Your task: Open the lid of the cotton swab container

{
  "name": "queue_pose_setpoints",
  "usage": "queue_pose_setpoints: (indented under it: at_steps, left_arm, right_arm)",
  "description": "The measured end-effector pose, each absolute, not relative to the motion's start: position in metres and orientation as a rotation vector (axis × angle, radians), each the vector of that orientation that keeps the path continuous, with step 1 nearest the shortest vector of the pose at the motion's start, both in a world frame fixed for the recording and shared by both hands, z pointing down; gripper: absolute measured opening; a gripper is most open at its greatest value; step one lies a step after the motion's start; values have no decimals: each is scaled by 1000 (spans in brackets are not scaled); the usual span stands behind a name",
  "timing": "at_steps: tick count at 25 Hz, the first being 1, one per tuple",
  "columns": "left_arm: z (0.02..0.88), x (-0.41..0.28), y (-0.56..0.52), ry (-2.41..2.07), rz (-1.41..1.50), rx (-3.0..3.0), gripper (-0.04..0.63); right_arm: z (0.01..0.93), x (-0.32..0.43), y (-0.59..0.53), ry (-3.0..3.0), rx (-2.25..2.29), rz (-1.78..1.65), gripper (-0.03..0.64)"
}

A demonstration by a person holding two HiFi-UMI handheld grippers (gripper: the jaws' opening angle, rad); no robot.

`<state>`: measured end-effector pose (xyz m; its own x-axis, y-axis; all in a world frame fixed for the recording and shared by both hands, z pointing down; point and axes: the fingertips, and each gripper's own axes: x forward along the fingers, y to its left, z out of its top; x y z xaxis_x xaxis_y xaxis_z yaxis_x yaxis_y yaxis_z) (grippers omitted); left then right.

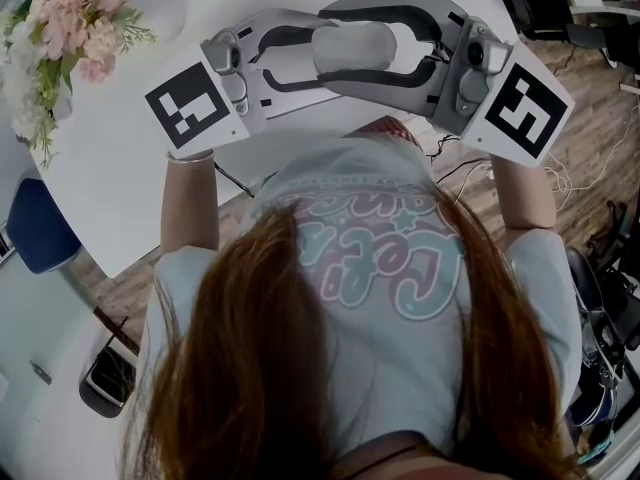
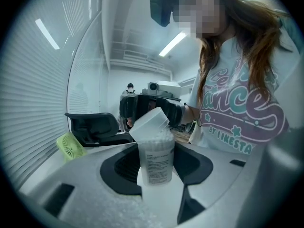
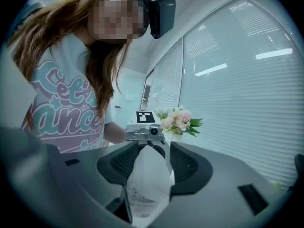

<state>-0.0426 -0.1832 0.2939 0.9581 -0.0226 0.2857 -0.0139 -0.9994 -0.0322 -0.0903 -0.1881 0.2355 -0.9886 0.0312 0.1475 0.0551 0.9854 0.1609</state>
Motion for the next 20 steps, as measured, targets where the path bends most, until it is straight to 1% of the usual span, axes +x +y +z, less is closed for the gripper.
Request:
queue_pose_setpoints:
  at_steps: [3, 7, 8, 10, 20]
  left_arm:
    - [293, -43, -183, 32, -444, -3079, 189]
    - [293, -43, -183, 21, -437, -3079, 189]
    - [293, -43, -182, 13, -438, -3080, 189]
    - [294, -42, -180, 0, -439, -3079, 189]
    - [292, -41, -175, -21, -410, -3062, 187]
  right_arm:
    - [233, -90, -189, -2995, -61, -230, 213]
    - [227, -91, -192, -3015, -51, -238, 188]
    - [225, -91, -194, -3018, -39, -248, 171]
    - [223, -90, -199, -3018, -5, -275, 95]
    - [222, -89, -203, -3025, 0, -236, 84]
